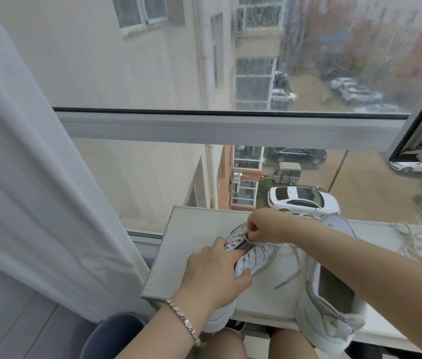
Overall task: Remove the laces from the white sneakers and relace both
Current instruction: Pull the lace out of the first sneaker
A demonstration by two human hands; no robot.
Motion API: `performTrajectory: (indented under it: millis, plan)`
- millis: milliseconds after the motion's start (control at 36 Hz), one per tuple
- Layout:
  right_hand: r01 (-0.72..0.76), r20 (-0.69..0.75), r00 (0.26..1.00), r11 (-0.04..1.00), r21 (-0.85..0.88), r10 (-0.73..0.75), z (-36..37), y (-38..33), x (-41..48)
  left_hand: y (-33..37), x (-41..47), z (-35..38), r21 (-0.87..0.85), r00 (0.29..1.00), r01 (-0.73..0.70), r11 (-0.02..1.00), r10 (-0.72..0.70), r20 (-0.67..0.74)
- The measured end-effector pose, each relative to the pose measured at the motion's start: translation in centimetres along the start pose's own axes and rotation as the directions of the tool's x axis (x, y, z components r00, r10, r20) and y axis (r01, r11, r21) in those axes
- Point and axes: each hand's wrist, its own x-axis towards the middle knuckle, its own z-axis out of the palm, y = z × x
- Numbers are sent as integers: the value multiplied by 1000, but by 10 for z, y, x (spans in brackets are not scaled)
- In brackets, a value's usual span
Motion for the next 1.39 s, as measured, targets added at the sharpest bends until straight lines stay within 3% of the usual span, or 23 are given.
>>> performTrajectory:
  millis: [167,250,306,389,472,528,639,694,806,889,944,1000,1056,1111,1139,1167,1194,1222,1250,1278,1333,1361,1389]
  plan:
    - [-170,116,984,927,334,139,-7,13,0,1,0,0,-13,999,-38,999,38,9]
    - [-291,166,957,774,563,239,-5,16,4,0,2,0,-8,998,-62,998,62,11]
    - [-312,175,946,607,731,274,-6,16,8,-1,2,0,-10,997,-72,997,72,7]
    - [-336,257,914,233,913,313,-14,24,13,-2,2,0,-2,997,-77,997,77,3]
    - [-290,259,931,90,953,258,-17,30,10,-2,2,-1,6,997,-75,997,75,1]
    - [-263,230,947,133,956,222,-16,30,8,-1,3,-2,15,997,-75,997,75,7]
    - [-200,158,978,384,901,138,-19,25,4,1,3,-4,25,997,-67,997,67,27]
    - [-211,193,977,475,854,86,-23,20,1,1,3,-4,42,997,-69,997,67,35]
    - [-254,307,948,783,568,85,-35,13,-5,3,2,-5,51,995,-90,995,87,54]
    - [-153,258,966,838,524,15,-39,17,-7,1,3,-5,51,996,-86,995,84,40]
    - [-136,190,982,688,713,-2,-37,27,-6,-2,2,-4,39,996,-83,996,82,22]
    - [-112,107,994,281,953,33,-29,37,-3,-3,0,-3,31,996,-88,996,88,13]
    - [-46,68,985,-141,989,157,-20,42,2,-3,1,-4,31,996,-91,995,90,10]
    - [-28,104,971,-333,942,213,-20,41,4,-3,4,-7,42,996,-84,996,83,18]
    - [-73,136,975,-329,942,174,-22,41,3,-5,5,-9,59,997,-81,995,80,25]
    - [-149,176,977,-211,966,117,-27,42,2,-8,6,-11,81,996,-80,993,78,33]
    - [-221,218,973,32,975,75,-32,42,-2,-11,7,-14,100,996,-82,992,78,44]
    - [-255,249,967,319,913,58,-36,42,-4,-15,7,-16,112,995,-88,990,82,58]
    - [-241,256,965,542,805,50,-40,42,-5,-18,7,-17,120,993,-100,988,91,71]
    - [-202,235,971,672,712,43,-43,41,-5,-21,7,-18,128,992,-111,986,101,81]
    - [-126,144,989,736,665,39,-48,38,-6,-23,7,-18,137,990,-122,983,110,88]
    - [-98,106,994,698,710,32,-49,39,-5,-24,7,-18,137,990,-124,983,113,88]
    - [-80,74,997,592,802,35,-49,42,-4,-25,7,-18,135,990,-126,983,115,87]
